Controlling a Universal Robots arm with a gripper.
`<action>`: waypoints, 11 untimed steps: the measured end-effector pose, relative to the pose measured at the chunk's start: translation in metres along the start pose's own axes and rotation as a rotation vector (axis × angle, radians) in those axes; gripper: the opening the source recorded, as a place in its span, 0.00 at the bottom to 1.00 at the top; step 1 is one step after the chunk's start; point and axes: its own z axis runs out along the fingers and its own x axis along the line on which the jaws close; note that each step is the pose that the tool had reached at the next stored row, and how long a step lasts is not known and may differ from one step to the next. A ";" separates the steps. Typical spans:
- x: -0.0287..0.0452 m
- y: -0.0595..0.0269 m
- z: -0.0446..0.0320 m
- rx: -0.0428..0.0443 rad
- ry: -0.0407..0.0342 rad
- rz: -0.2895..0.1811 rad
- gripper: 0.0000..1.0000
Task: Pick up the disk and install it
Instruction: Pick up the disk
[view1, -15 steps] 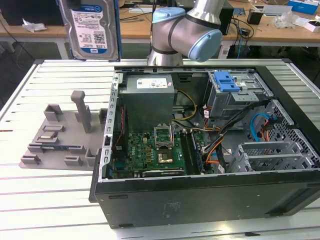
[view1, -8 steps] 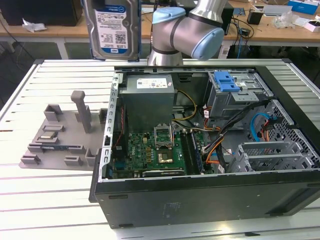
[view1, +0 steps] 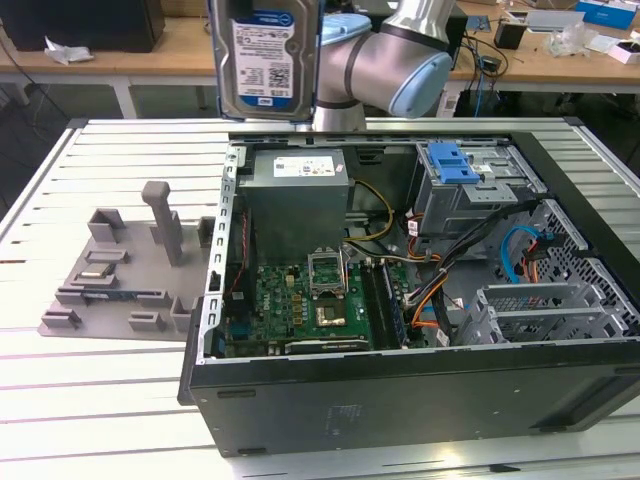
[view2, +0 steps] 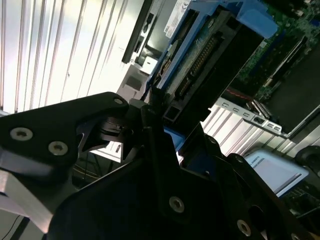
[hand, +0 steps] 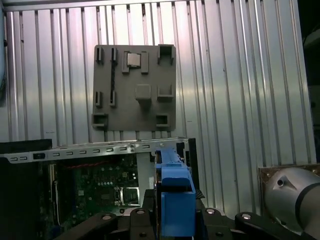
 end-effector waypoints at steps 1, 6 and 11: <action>-0.0006 -0.0074 -0.0005 -0.0005 0.0000 0.000 0.37; -0.0021 -0.0353 -0.0023 -0.0019 0.0001 0.000 0.37; -0.0017 -0.0559 -0.0036 -0.0030 0.0000 0.000 0.37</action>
